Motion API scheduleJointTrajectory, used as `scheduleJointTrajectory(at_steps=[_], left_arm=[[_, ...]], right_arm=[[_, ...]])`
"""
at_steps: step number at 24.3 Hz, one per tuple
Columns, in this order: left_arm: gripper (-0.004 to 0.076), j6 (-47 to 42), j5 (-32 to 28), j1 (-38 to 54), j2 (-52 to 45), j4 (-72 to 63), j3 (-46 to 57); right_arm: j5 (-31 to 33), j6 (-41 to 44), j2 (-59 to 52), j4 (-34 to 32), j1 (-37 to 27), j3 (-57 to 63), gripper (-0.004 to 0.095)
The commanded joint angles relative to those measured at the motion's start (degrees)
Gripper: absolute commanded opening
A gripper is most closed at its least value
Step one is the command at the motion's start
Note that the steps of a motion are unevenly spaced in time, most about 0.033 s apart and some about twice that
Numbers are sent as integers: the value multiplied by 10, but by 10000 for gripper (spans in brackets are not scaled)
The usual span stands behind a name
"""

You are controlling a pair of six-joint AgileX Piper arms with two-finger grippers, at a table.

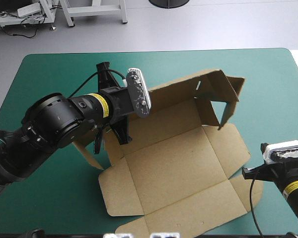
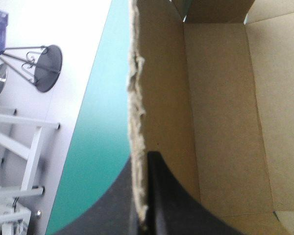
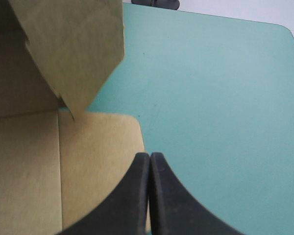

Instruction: Fold the box

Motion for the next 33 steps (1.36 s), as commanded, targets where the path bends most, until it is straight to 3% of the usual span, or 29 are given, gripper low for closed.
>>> scheduleJointTrajectory(at_steps=[1, 13, 18, 21, 28, 33], left_arm=[[-6, 40, -69, -3, -7, -30, -4], [-6, 78, -160, -3, 100, 18, 30], [-6, 77, -170, -3, 145, 68, 30], [-6, 75, -170, -3, 157, 82, 31], [-6, 39, -160, -3, 161, 80, 32], [-6, 37, -124, -3, 161, 78, 32]], right_arm=[[-32, 35, 0, -54, -3, -30, -23], [42, 69, 0, -150, -4, -99, -24], [71, 173, 3, -269, -4, -121, -24], [99, 179, 21, -295, -4, -141, -24], [120, 171, 205, -394, -5, -297, -25], [124, 110, 331, -385, -12, -402, -25]])
